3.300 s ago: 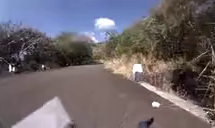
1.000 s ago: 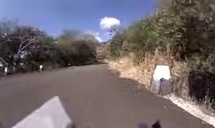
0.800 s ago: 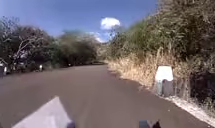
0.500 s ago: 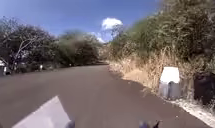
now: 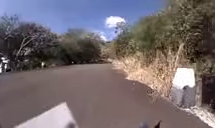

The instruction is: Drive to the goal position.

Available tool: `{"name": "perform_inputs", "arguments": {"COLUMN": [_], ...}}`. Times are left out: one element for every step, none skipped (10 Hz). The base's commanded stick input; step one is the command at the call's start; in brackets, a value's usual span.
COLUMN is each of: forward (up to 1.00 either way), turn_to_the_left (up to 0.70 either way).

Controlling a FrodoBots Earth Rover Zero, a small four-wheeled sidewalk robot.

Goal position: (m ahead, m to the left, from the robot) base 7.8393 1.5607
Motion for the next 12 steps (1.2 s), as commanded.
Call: {"name": "perform_inputs", "arguments": {"forward": [0.5, 0.5, 0.5, 0.5, 0.5, 0.5, 0.5, 0.5, 0.5, 0.5, 0.5, 0.5], "turn_to_the_left": [0.0, 0.0, 0.0, 0.0, 0.0, 0.0, 0.0, 0.0, 0.0, 0.0, 0.0, 0.0]}}
